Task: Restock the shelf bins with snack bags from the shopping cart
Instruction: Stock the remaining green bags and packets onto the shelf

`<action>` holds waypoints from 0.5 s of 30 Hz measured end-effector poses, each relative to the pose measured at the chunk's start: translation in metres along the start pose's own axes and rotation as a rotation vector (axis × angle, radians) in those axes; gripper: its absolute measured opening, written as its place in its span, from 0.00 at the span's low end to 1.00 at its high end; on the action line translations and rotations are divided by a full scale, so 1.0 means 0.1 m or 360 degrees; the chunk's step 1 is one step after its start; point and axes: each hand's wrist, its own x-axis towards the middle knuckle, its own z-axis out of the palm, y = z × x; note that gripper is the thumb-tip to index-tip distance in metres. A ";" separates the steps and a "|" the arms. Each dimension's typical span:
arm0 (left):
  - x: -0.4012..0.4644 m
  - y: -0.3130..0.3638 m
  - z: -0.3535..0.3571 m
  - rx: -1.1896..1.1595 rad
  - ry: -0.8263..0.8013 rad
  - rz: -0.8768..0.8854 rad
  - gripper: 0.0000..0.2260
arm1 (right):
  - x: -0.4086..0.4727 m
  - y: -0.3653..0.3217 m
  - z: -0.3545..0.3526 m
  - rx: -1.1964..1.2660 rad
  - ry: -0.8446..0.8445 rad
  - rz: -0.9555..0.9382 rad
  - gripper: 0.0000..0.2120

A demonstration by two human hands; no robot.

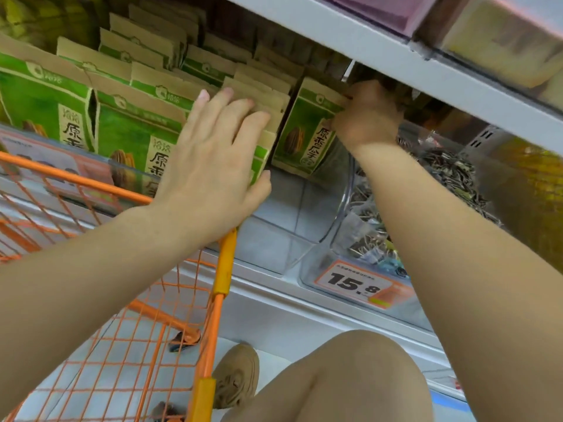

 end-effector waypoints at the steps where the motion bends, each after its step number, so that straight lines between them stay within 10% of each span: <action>1: 0.00 0.00 0.01 -0.0025 0.0018 0.0000 0.26 | 0.06 0.00 0.02 0.0017 0.0026 0.0028 0.17; 15: -0.07 0.03 -0.03 0.0022 0.0104 0.0063 0.29 | 0.03 -0.01 -0.06 0.0195 -0.0067 0.0144 0.29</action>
